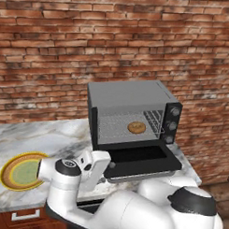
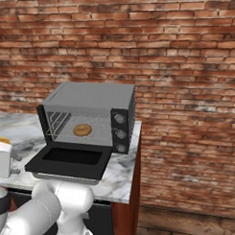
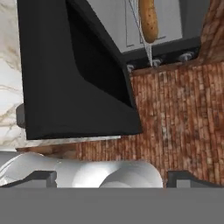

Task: Pick up the bagel from the plate, place it on the toaster oven rack, close the door, and set the timer.

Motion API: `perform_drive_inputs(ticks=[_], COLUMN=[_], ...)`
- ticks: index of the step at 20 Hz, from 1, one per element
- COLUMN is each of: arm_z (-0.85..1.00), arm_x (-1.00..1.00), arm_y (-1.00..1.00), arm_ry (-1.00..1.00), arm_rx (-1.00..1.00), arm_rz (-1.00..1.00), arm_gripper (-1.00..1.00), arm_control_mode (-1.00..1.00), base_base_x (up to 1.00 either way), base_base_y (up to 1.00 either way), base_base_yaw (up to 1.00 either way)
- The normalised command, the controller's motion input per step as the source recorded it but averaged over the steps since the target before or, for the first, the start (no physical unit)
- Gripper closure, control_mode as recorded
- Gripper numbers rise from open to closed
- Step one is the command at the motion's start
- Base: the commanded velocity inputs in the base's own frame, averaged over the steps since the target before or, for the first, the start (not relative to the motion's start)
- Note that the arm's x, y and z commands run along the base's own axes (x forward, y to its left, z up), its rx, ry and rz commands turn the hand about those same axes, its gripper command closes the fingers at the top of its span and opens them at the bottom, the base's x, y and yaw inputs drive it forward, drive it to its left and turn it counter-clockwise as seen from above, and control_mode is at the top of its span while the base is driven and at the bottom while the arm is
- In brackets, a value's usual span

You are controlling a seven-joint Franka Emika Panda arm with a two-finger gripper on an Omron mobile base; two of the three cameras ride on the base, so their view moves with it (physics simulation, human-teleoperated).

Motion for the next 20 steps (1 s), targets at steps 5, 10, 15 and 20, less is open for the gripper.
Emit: perform_drive_inputs(ticks=[5, 10, 15, 20], arm_z=[-0.31, -0.14, 0.00, -0.13], arm_x=[0.04, 0.14, 0.25, 0.02], arm_y=[0.15, 0.00, -0.01, -0.07], arm_ry=[0.09, 0.14, 0.18, 0.12], arm_rx=[-0.16, -0.06, 0.00, 0.00], arm_rz=[0.00, 0.00, 0.01, 0.04], arm_gripper=[-1.00, -1.00, -1.00, -1.00], arm_control_mode=[-1.00, -1.00, -1.00, -1.00], base_base_x=[0.00, 0.00, 0.00, 0.00], base_base_y=[0.00, 0.00, 0.00, 0.00], base_base_yaw=[0.00, 0.00, 0.00, 0.00])
